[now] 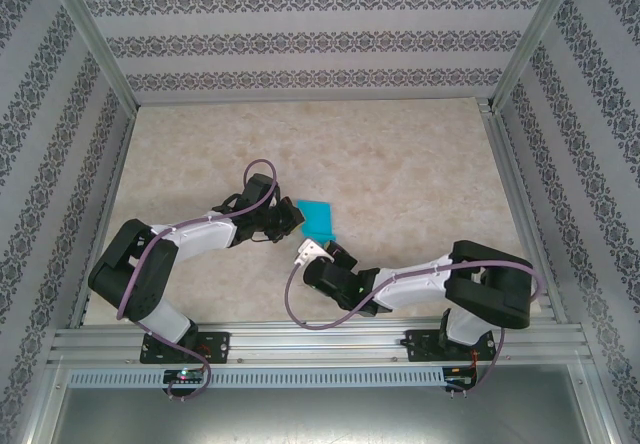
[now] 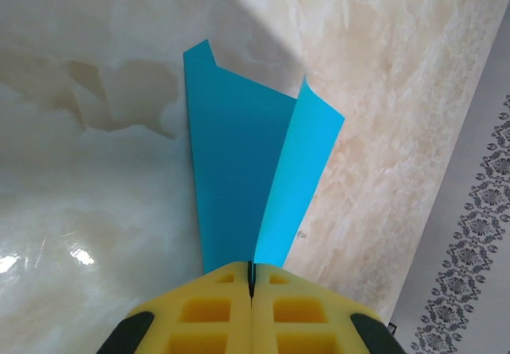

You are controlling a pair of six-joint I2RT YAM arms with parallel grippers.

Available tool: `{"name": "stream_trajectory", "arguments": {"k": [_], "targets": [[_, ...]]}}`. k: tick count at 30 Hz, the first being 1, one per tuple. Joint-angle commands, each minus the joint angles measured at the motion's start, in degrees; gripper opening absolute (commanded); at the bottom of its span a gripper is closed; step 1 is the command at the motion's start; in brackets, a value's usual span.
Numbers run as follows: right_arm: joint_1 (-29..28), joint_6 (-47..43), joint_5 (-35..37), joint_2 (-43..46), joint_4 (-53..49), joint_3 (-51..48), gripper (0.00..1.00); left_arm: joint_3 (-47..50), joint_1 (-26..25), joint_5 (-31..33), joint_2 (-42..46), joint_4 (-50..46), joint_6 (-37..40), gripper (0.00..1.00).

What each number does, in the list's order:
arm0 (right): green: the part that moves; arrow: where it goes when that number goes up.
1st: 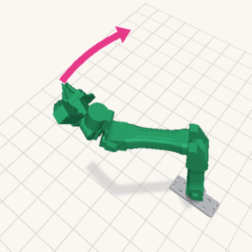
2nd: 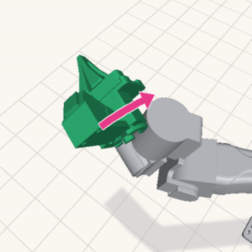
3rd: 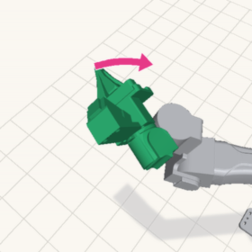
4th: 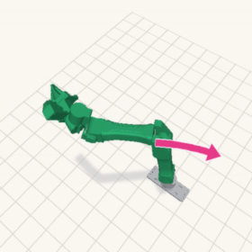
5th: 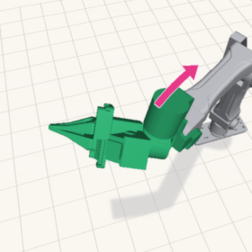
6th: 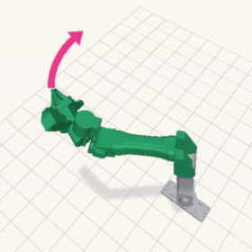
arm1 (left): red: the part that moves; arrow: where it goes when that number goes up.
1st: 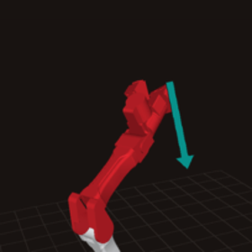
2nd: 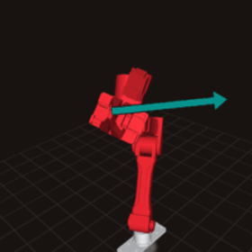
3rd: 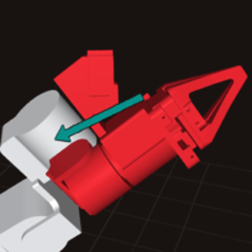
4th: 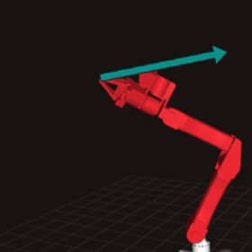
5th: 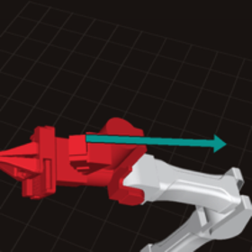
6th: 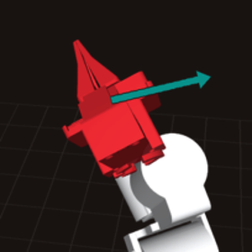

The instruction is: Fold a paper plane with a square sheet of paper (pick it up from the middle)

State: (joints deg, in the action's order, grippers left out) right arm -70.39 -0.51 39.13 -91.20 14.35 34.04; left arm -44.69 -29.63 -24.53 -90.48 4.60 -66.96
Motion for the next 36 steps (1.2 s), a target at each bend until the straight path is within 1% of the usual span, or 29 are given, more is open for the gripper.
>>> {"name": "stream_trajectory", "arguments": {"k": [1,4,7,11,18,25,27,28,29,30,32,34,35,36], "targets": [[-0.54,-1.75,4.18,-2.14,2.46,1.62,0.40,0.08,-0.34,0.51,0.52,-0.81,-0.89,0.07],[-0.54,-1.37,5.06,-3.37,3.33,1.99,0.34,-0.04,-0.39,0.37,0.20,-0.78,-0.79,0.07],[-0.55,-0.98,5.39,-3.47,4.17,1.72,0.29,-0.21,-0.39,0.02,-0.05,-0.80,-0.67,0.07],[-0.54,-0.53,5.32,-3.79,4.35,1.75,0.27,-0.26,-0.45,0.17,-0.39,-0.88,-0.63,0.07],[-0.56,0.99,4.94,-4.34,4.24,1.53,0.19,-0.81,-0.87,0.00,-1.11,-0.86,-0.71,0.07],[-0.23,2.79,4.69,-4.48,4.32,1.08,0.04,-0.74,-1.23,0.10,-0.85,-1.16,-0.69,0.08],[0.16,3.12,3.82,-4.25,4.63,0.70,0.00,-0.66,-1.23,0.37,-0.37,-1.49,-0.63,0.09],[0.47,3.38,3.44,-4.10,4.70,0.55,0.00,-0.70,-1.27,0.71,-0.03,-1.90,-0.41,0.09],[0.63,3.47,3.09,-3.95,4.81,0.38,0.00,-0.77,-1.24,1.08,0.30,-2.49,-0.17,0.12],[0.90,3.43,2.55,-3.67,5.24,0.04,0.00,-1.04,-1.24,1.62,0.75,-3.52,0.24,0.19],[1.40,3.55,0.83,-2.91,6.39,-0.78,0.00,-1.50,-1.29,3.03,1.88,-5.82,1.22,0.24],[2.03,3.61,-1.32,-1.87,7.97,-1.67,0.00,-2.04,-1.22,6.00,3.53,-9.47,2.11,0.38],[2.22,3.46,-2.31,-1.50,8.64,-2.13,0.00,-2.08,-1.22,7.38,4.36,-11.03,2.49,0.43],[2.44,3.37,-3.13,-1.20,9.58,-2.58,0.00,-2.06,-1.23,8.81,5.19,-12.63,2.75,0.51]]}}
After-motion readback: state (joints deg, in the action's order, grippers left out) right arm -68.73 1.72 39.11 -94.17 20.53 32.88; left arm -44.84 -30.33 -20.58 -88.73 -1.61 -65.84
